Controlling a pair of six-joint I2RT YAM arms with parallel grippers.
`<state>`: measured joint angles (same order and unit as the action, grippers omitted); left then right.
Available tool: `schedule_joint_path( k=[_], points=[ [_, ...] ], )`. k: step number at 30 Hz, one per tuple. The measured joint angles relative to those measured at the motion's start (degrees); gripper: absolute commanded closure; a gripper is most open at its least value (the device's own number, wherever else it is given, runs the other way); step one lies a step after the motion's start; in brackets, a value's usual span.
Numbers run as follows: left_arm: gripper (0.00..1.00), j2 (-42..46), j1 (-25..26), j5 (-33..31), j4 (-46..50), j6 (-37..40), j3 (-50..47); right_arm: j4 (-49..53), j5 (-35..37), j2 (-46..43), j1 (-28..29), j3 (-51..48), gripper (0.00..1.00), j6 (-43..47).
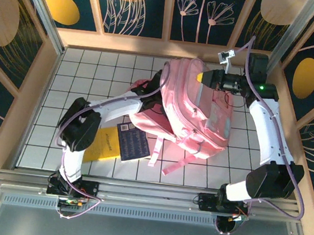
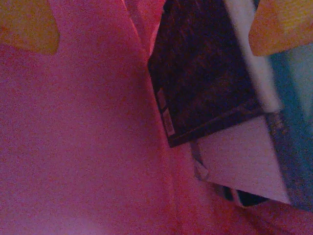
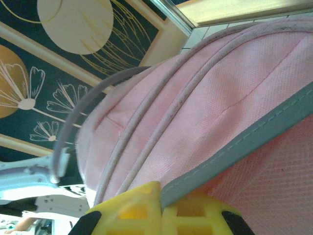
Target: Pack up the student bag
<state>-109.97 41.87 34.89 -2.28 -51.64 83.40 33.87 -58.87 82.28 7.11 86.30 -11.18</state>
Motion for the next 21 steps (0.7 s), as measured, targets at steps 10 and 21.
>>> schedule_joint_path(
  k=[10, 21],
  points=[
    [0.01, 18.69, -3.37, -6.80, 6.43, 4.28, -11.28, 0.24, 5.49, -3.41, 0.81, -4.22, 1.00, 2.45],
    [0.01, 30.86, -11.67, -14.91, 14.64, 6.67, -19.52, 0.61, 11.56, -5.33, 3.13, -7.04, 1.00, 3.82]
  ],
)
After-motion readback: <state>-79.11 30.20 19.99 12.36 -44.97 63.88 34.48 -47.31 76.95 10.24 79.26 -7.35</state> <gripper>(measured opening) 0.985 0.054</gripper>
